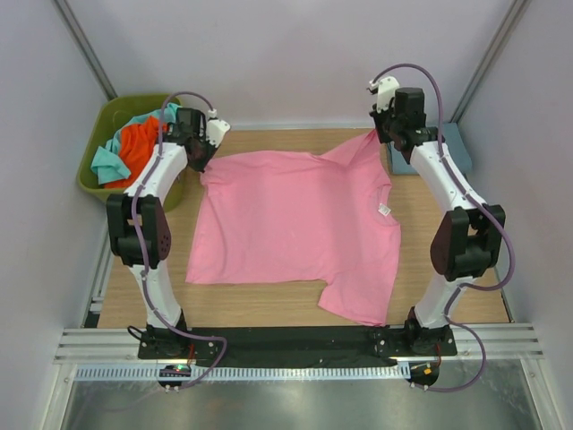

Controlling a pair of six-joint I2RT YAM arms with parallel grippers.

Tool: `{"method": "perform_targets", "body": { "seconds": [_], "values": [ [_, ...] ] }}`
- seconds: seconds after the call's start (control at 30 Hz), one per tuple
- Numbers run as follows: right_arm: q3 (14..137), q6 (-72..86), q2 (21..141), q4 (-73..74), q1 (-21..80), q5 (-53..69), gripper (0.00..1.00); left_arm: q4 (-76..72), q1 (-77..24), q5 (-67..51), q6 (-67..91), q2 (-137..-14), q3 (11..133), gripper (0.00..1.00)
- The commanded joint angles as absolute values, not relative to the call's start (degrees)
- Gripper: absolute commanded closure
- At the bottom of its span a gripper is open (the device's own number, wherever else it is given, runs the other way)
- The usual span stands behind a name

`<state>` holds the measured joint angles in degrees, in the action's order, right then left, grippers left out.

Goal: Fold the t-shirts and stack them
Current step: Fold the tshirt

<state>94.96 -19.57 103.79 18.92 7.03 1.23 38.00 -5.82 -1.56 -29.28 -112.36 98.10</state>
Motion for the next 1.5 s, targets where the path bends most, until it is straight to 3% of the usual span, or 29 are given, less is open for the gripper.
{"method": "perform_targets", "body": {
  "seconds": [0.0,0.77,1.47],
  "values": [
    [93.0,-18.4,97.8,18.6,7.3,1.8,0.99,37.5,-5.5,-1.6,-30.3,-108.5,97.2,1.0],
    [81.7,-15.9,85.3,25.0,7.2,2.0,0.99,37.7,-3.9,-1.7,-29.4,-101.0,86.5,1.0],
    [74.2,-13.0,80.2,27.6,7.2,4.3,0.99,36.3,-3.6,-2.0,-28.3,-103.0,82.5,1.0]
  ]
}}
